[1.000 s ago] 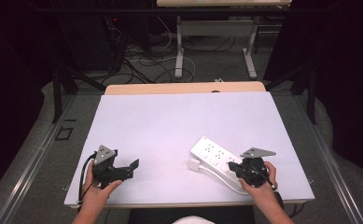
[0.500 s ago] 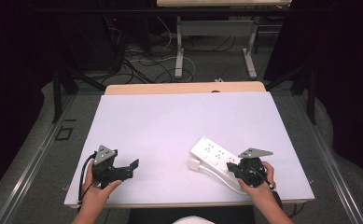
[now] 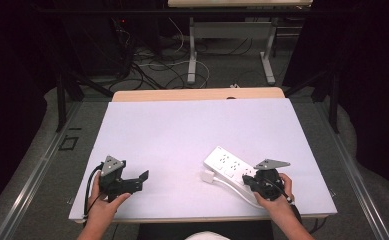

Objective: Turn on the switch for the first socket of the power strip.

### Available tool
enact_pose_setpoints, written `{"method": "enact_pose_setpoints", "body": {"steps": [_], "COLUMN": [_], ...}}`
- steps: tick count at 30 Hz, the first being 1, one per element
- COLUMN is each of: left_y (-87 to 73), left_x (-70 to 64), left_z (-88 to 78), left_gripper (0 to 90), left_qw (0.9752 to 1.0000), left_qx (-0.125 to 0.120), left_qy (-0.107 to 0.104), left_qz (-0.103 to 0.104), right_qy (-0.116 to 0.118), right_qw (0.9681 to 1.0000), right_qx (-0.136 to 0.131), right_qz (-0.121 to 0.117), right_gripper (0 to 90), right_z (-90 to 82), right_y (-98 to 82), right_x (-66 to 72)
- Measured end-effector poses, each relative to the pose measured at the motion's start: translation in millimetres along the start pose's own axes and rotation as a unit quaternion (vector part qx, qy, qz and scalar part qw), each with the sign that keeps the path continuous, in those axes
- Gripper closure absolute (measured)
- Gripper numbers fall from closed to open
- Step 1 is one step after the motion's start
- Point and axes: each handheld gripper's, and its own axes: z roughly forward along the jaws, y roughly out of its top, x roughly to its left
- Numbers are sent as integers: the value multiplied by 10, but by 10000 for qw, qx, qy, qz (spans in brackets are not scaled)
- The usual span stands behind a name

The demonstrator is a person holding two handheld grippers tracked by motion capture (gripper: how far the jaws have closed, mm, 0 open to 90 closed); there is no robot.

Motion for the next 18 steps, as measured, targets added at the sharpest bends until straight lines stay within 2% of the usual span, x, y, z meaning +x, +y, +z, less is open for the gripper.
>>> {"method": "enact_pose_setpoints", "body": {"steps": [8,18], "left_y": [-3,-3], "left_x": [-4,-5], "left_z": [2,-1], "left_gripper": [66,67], "left_qw": [10000,10000], "left_qx": [-2,14], "left_qy": [-21,-13], "left_qz": [-52,-21], "right_qy": [-13,6], "right_qw": [10000,10000], "right_qx": [37,42], "right_qz": [6,23], "right_gripper": [900,900], "right_z": [7,13], "right_y": [-2,-1], "right_x": [1,-3]}}
